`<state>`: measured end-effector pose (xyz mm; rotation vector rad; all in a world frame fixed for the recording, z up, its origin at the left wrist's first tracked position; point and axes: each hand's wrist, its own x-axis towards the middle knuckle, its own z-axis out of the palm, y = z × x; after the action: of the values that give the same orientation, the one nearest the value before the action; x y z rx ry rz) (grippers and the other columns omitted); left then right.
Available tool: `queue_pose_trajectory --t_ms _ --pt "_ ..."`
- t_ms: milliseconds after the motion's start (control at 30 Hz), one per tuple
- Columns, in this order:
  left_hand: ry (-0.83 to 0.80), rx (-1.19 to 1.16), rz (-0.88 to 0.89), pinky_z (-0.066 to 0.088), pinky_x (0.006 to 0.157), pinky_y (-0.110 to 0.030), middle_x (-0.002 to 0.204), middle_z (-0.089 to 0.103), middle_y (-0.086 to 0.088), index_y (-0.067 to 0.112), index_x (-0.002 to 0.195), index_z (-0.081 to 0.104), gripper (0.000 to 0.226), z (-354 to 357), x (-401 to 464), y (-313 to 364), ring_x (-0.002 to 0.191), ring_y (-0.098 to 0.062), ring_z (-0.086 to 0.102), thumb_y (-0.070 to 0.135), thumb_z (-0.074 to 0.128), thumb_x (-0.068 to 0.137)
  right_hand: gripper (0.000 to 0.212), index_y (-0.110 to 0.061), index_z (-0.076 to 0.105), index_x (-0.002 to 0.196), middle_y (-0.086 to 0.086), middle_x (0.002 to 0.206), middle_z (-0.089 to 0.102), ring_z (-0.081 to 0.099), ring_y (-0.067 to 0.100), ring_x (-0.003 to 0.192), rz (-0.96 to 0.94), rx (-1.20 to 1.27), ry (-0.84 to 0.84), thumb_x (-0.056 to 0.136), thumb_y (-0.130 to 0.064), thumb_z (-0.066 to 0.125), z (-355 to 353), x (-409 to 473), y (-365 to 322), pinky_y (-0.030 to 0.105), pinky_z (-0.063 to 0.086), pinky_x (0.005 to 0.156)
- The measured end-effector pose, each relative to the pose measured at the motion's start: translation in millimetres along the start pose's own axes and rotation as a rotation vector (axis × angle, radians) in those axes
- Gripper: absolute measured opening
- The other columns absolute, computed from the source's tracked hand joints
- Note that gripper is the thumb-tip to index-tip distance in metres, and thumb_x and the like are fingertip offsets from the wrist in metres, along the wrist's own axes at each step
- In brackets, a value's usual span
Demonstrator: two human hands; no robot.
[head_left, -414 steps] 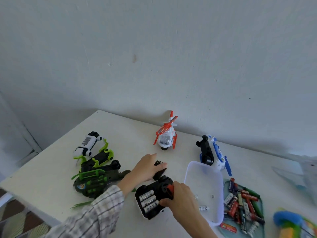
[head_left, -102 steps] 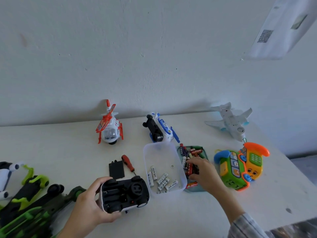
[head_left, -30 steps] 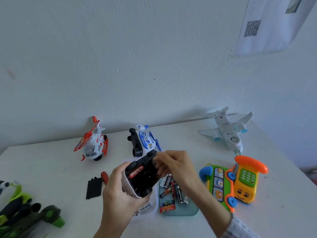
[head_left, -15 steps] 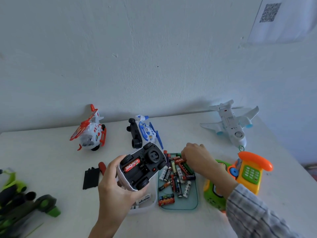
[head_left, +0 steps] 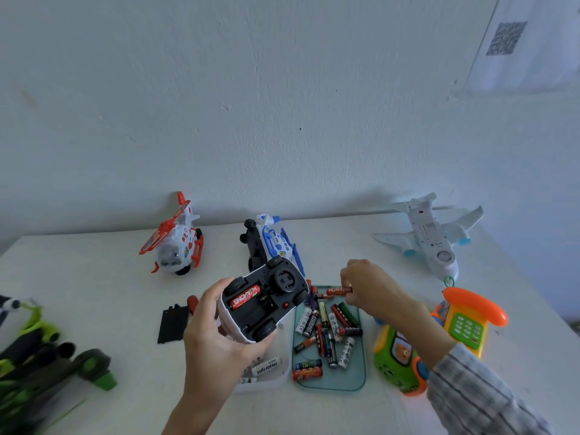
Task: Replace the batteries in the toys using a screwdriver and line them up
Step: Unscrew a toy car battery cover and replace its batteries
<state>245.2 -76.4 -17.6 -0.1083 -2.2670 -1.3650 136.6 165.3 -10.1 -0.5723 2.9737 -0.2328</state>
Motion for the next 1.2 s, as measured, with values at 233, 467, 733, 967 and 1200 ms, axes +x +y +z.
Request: queue_pose_trajectory --t_ms 233,467,733,967,1200 --pt "0.013 -0.036 0.026 0.059 0.067 -0.023 0.107 0.065 0.004 0.024 0.121 0.052 0.086 5 24 23 0.096 -0.005 0.066 0.040 0.084 0.043 0.026 -0.023 0.060 0.068 -0.008 0.067 0.063 0.056 0.009 0.062 0.124 0.669 0.307 0.072 -0.003 0.077 -43 -35 1 0.026 0.046 0.060" --pt "0.032 -0.120 0.195 0.056 0.068 -0.019 0.105 0.065 0.012 0.030 0.116 0.053 0.082 11 84 67 0.098 -0.010 0.065 0.030 0.090 0.044 0.055 -0.028 0.065 0.110 0.016 0.078 0.068 0.057 0.019 0.067 -0.212 1.274 0.472 0.086 0.019 0.050 -109 -50 -25 0.027 0.050 0.065" --pt "0.078 -0.163 0.390 0.052 0.068 -0.014 0.105 0.065 0.010 0.023 0.117 0.054 0.081 9 135 131 0.098 -0.013 0.064 0.019 0.091 0.045 0.048 -0.016 0.063 0.116 0.019 0.076 0.064 0.060 0.028 0.063 -0.507 1.435 0.435 0.088 0.017 0.043 -174 -54 -44 0.031 0.052 0.062" --pt "0.090 -0.238 0.441 0.052 0.066 -0.013 0.105 0.065 0.016 0.028 0.116 0.053 0.078 9 123 148 0.098 -0.009 0.064 0.038 0.086 0.046 0.028 -0.008 0.048 0.102 0.029 0.080 0.064 0.065 0.036 0.059 -0.466 1.705 0.501 0.081 0.007 0.058 -184 -64 -67 0.034 0.055 0.056" --pt "0.080 -0.254 0.453 0.052 0.069 -0.014 0.108 0.064 0.015 0.027 0.118 0.053 0.079 7 119 157 0.101 -0.013 0.064 0.023 0.090 0.048 0.027 -0.013 0.062 0.099 0.020 0.082 0.068 0.063 0.024 0.068 -0.492 1.296 0.803 0.083 0.009 0.063 -191 -64 -87 0.029 0.053 0.061"
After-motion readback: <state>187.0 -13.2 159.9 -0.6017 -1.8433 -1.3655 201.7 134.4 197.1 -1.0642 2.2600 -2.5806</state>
